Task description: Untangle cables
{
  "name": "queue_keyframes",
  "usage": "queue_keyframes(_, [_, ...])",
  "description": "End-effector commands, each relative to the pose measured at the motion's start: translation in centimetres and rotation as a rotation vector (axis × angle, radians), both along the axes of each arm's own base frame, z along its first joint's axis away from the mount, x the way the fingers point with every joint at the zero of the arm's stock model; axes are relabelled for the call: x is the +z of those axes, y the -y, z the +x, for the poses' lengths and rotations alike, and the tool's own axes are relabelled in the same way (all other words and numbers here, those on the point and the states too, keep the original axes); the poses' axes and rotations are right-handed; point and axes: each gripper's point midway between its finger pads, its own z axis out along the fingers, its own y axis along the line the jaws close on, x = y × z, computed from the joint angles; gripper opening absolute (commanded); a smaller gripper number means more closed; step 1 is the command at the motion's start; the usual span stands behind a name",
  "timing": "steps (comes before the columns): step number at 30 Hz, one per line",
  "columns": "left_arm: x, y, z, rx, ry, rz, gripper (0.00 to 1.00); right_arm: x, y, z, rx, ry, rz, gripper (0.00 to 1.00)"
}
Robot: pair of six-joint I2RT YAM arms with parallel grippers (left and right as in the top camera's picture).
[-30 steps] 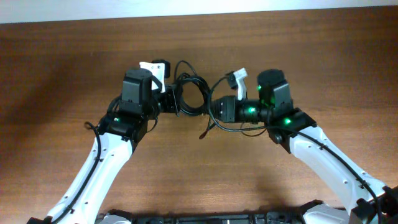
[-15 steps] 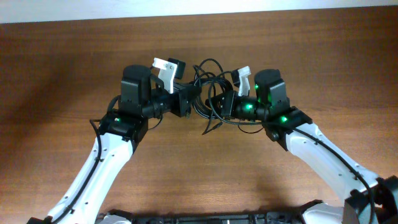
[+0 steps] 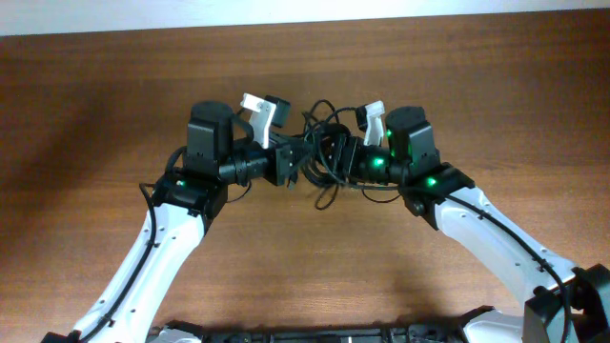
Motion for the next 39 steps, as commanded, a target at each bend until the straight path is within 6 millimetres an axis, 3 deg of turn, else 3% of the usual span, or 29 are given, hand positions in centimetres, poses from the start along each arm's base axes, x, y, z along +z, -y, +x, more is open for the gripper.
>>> queue_keyframes(1, [0.3,-3.3,3.1,0.273,-0.033,0.051,0.00,2.7,0.5,-0.7,0.034,0.048,0.050,0.75])
queue_keyframes(4, [-0.2,-5.1,4.4,0.425,-0.075,0.059,0.00,4.6,0.5,-2.2,0.094,0.089,0.077,0.79])
queue_keyframes(7, [-0.4,-6.3,5.2,0.539,-0.109,0.049,0.00,4.5,0.7,-3.7,0.152,0.147,0.015,0.83])
queue_keyframes(8, [-0.5,-6.7,5.4,0.569,-0.120,0.043,0.00,4.0,0.9,-4.1,0.169,0.160,-0.016,0.84])
queue_keyframes(13, [-0.5,-7.9,5.9,0.692,-0.240,-0.063,0.00,-2.4,3.5,-5.0,0.216,0.193,-0.390,0.99])
queue_keyframes(19, [-0.4,-7.9,5.8,0.720,-0.328,-0.146,0.00,-6.2,1.6,-4.8,0.277,0.262,-0.591,0.99])
queue_keyframes(21, [-0.3,-7.5,5.6,0.701,-0.344,-0.160,0.00,-7.2,0.1,-4.5,0.307,0.295,-0.599,1.00])
queue_keyframes(23, [-0.3,-7.3,5.5,0.689,-0.349,-0.163,0.00,-8.1,-0.7,-4.0,0.314,0.318,-0.615,0.85])
queue_keyframes(25, [-0.3,-7.1,5.4,0.679,-0.353,-0.167,0.00,-9.4,-0.3,-2.6,0.270,0.328,-0.675,0.59])
queue_keyframes(27, [-0.3,-7.1,5.4,0.676,-0.355,-0.167,0.00,-9.9,-0.3,-1.8,0.249,0.337,-0.685,0.52])
queue_keyframes(31, [-0.3,-7.1,5.3,0.677,-0.357,-0.165,0.00,-9.9,-0.7,-1.7,0.255,0.346,-0.671,0.09])
queue_keyframes(32, [-0.3,-7.1,5.3,0.677,-0.356,-0.165,0.00,-9.7,-1.0,-1.9,0.264,0.347,-0.656,0.04])
queue_keyframes(35, [-0.4,-7.2,5.3,0.674,-0.346,-0.152,0.00,-8.2,-1.9,-2.7,0.303,0.362,-0.581,0.04])
queue_keyframes(39, [-0.6,-7.5,5.4,0.630,-0.251,-0.060,0.00,-3.3,-2.9,-4.5,0.302,0.381,-0.425,0.04])
